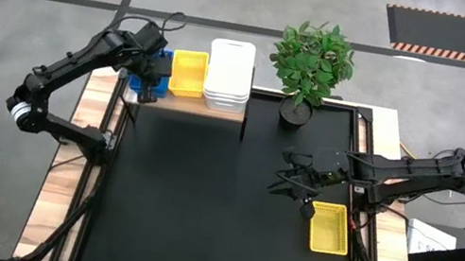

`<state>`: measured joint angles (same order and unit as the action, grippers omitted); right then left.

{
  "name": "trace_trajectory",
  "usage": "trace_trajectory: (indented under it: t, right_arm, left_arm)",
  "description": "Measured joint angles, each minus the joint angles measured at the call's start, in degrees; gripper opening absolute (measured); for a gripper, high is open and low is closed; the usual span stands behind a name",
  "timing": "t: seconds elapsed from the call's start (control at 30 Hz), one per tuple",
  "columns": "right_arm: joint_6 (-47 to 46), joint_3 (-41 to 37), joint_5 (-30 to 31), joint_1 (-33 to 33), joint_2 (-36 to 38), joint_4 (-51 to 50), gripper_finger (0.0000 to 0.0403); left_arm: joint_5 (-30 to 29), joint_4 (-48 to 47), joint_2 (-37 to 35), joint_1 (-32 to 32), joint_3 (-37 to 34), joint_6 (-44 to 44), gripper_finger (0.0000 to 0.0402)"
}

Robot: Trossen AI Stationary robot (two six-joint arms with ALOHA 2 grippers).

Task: Stack baskets on shelf by color
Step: Stack the yellow bin into the yellow bin on the shelf

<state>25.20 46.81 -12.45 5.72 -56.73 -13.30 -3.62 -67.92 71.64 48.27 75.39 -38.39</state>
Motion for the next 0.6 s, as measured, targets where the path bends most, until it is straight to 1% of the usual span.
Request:
trace_trajectory:
  t: [0.13, 0.2, 0.27, 0.33, 0.47, 0.6]
  right_arm:
    - [-1.65, -0.3, 0.0, 0.0, 0.0, 0.11, 0.0044]
    - [-2.35, -0.58, 0.0, 0.0, 0.0, 0.21, 0.0044]
    - [-3.16, -0.99, 0.02, 0.0, 0.0, 0.36, 0.0044]
    - [-4.66, -1.42, 0.19, 0.0, 0.0, 0.32, 0.0044]
    - [-7.1, -2.2, 0.46, 0.0, 0.0, 0.31, 0.0043]
    - [-8.9, -2.72, 0.46, 0.0, 0.0, 0.3, 0.0044]
  left_arm:
    - [-0.01, 1.18, -3.48, -1.26, 1.04, 6.7, 0.0022]
    - [0.48, 4.6, -6.11, -3.13, 0.59, 10.9, 0.0022]
    - [2.16, 9.35, -9.38, -6.08, -1.04, 14.35, 0.0021]
    - [3.2, 15.44, -12.85, -10.03, -3.72, 17.21, 0.0021]
    - [3.37, 28.86, -18.9, -19.61, -11.22, 21.3, 0.0021]
    - [3.49, 42.5, -23.17, -28.37, -19.44, 21.77, 0.0021]
